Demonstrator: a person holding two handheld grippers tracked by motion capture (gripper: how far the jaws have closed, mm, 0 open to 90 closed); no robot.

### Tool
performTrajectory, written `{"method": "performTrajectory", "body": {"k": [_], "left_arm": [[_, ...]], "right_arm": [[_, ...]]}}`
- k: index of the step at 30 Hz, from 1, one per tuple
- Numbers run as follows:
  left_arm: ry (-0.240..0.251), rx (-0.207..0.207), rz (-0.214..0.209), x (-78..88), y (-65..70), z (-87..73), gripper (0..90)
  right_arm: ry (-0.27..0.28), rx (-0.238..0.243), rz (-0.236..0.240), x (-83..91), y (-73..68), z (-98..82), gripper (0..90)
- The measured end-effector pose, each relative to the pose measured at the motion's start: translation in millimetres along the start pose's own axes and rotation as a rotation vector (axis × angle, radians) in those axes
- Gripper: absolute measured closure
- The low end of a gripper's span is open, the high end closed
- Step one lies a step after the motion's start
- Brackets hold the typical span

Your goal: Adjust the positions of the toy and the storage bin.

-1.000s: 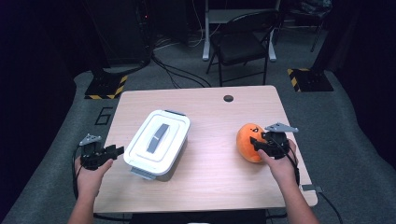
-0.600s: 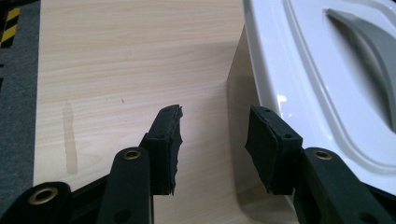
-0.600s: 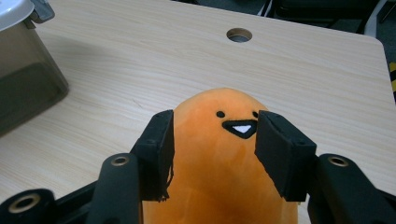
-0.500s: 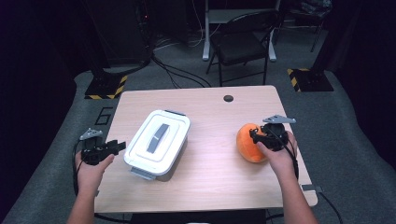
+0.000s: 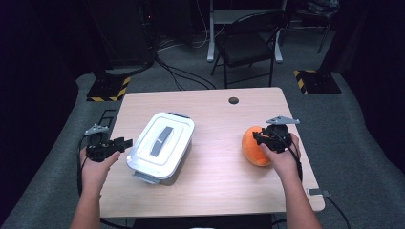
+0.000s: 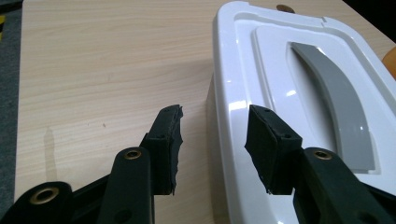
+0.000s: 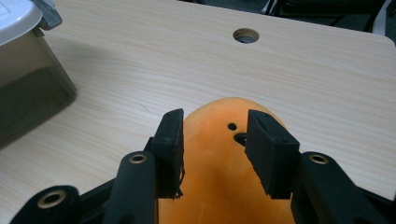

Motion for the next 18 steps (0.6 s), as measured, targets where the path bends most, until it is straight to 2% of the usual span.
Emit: {"method": "performTrajectory", "body": {"k": [5,10,18], "left_arm": [[-0.002,-0.023,-0.010,-2.6,11.8,6.7,54.7],[-0.007,-0.053,-0.007,-6.2,21.7,10.9,54.7],[-0.025,-0.055,-0.012,-8.5,34.0,14.1,55.4]], "right_arm": [[0.002,-0.009,-0.005,-2.2,0.6,-5.5,56.7],[0.027,-0.017,-0.021,1.5,4.0,-5.7,55.7],[0.039,-0.031,-0.027,4.8,7.6,-6.8,55.4]]}}
Point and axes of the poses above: each handheld gripper's, and its own axes: x roughly backward along the jaws, z roughly out of its top, y roughly to its right, the point moved 7 cm from there along -x, roughly forward along the jaws, and after that the axes turned 12 degrees about z, right-handed, at the moved point
